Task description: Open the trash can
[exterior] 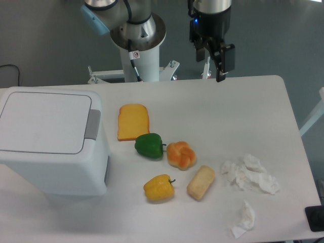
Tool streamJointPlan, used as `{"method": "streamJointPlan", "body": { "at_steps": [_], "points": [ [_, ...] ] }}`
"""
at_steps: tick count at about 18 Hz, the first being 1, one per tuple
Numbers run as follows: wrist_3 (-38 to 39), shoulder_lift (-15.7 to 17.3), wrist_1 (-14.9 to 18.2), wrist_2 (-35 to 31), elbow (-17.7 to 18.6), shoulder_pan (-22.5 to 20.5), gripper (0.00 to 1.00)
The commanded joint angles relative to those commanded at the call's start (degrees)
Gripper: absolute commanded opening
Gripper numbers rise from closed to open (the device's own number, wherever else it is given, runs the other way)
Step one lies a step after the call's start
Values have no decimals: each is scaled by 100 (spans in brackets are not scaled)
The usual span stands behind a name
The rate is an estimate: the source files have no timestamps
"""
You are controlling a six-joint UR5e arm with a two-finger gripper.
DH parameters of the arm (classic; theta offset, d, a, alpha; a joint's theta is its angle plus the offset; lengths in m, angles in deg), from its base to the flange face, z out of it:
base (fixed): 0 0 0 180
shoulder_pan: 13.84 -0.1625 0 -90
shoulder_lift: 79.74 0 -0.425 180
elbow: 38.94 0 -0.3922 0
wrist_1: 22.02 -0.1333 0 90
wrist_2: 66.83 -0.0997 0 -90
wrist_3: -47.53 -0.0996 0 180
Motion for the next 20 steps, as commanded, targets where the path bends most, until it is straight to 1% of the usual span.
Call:
{"method": "streamJointPlan", "body": {
  "at_steps": [3, 7, 12, 16, 18, 20],
  "points": [
    [61, 35, 0, -9, 17, 0, 100],
    [491, 0, -9, 9, 18, 44, 100],
    [571, -35, -9, 26, -9, 149, 100],
    [1185, -44, 0, 271, -9, 202, 100],
    [1824, -53, 0, 552, 0, 220, 100],
    [2510, -140, -9, 772, -96, 298, 100]
  ]
}}
